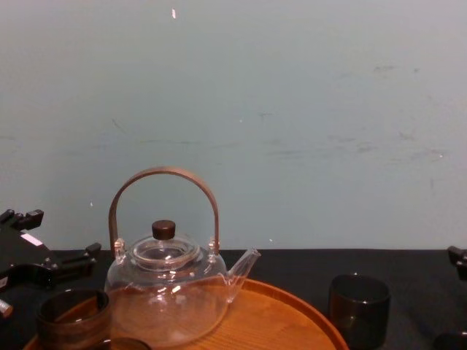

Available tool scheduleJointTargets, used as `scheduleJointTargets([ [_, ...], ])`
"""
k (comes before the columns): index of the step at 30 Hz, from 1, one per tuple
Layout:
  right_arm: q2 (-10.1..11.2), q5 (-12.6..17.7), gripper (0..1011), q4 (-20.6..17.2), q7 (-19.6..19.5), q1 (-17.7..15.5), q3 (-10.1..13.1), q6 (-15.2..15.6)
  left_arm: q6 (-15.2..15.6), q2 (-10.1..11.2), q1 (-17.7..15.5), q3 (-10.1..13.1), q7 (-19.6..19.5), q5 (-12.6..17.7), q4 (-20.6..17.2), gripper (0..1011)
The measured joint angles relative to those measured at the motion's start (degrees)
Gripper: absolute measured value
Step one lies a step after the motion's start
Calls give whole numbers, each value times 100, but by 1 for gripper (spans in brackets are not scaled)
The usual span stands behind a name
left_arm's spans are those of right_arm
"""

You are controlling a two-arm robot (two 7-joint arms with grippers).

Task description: Pick up the glass from the table and place it on the tray.

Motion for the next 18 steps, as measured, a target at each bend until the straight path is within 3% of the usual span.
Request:
scheduleJointTargets([
  [18, 0, 0, 1002, 0, 0, 0, 0, 0, 0, 0, 0, 0, 0, 0, 0, 1001],
])
